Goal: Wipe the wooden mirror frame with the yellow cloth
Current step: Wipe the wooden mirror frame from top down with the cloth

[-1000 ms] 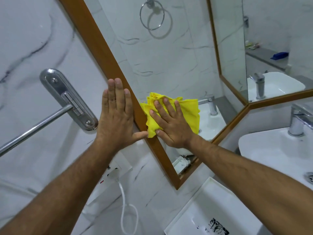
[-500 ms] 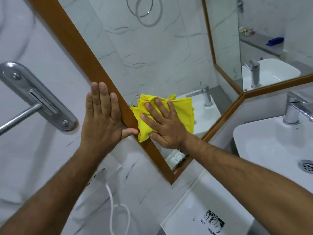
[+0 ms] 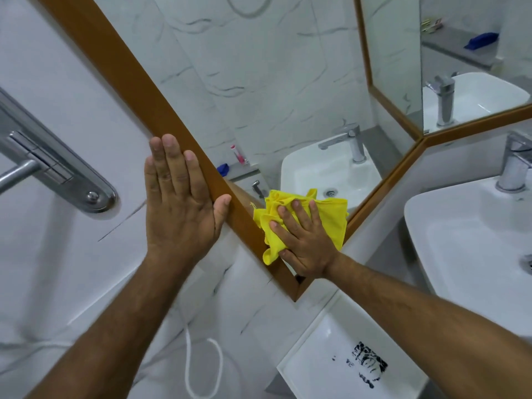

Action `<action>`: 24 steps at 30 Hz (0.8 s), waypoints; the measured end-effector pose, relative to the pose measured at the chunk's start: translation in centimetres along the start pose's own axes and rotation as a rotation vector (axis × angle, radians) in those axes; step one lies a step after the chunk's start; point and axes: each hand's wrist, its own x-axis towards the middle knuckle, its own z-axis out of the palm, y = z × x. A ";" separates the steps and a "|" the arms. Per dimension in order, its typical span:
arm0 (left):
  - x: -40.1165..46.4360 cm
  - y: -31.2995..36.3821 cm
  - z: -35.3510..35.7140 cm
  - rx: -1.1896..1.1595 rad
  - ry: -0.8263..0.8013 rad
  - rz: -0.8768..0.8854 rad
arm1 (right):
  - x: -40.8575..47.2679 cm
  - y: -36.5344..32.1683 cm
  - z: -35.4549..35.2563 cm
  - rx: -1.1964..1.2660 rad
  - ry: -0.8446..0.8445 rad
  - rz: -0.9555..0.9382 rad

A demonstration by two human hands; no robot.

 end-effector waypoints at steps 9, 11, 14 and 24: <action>-6.5 6.3 1.9 -0.117 -0.189 -0.013 | 2.6 0.2 -1.7 -0.040 -0.016 -0.059; -7.1 6.7 2.4 -0.111 -0.203 -0.020 | 2.0 0.0 -1.1 -0.024 -0.008 -0.040; -7.4 7.5 2.9 -0.133 -0.201 -0.058 | 0.5 0.0 -0.2 -0.011 -0.020 -0.006; -9.5 9.2 4.7 -0.252 -0.138 -0.184 | -0.4 0.9 -1.1 -0.013 -0.133 -0.120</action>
